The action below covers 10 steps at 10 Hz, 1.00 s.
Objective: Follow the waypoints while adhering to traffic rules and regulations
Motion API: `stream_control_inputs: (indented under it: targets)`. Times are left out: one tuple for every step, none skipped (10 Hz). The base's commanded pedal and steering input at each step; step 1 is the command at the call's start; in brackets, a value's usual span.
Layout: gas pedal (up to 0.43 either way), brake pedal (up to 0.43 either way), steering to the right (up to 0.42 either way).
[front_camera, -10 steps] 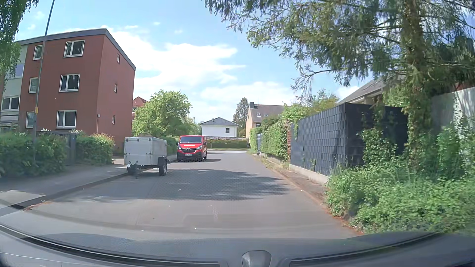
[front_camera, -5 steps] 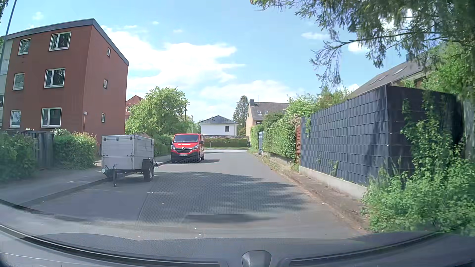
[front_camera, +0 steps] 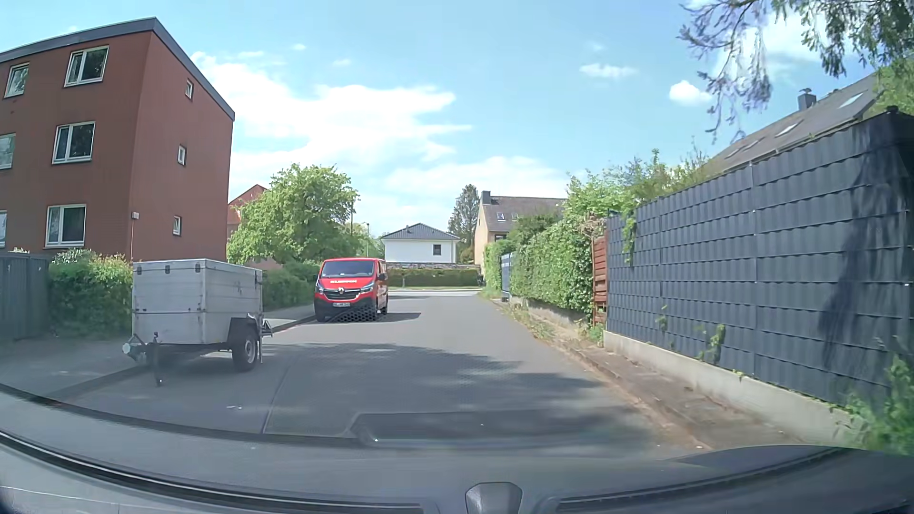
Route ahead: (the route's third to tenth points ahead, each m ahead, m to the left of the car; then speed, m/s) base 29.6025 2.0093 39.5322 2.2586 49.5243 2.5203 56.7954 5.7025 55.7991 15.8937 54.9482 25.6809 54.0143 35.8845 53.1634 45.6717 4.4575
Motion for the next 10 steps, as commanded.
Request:
stream_control_inputs:
  targets:
    - [0.047, 0.0, -0.001]
    - [0.047, 0.0, -0.001]
    - [0.047, 0.0, -0.001]
    - [0.047, 0.0, -0.001]
    - [0.047, 0.0, 0.0]
    - [0.047, 0.0, 0.003]
    - [0.047, 0.0, 0.006]
    - [0.047, 0.0, 0.006]
    - [0.047, 0.0, 0.007]
    - [0.047, 0.0, 0.009]
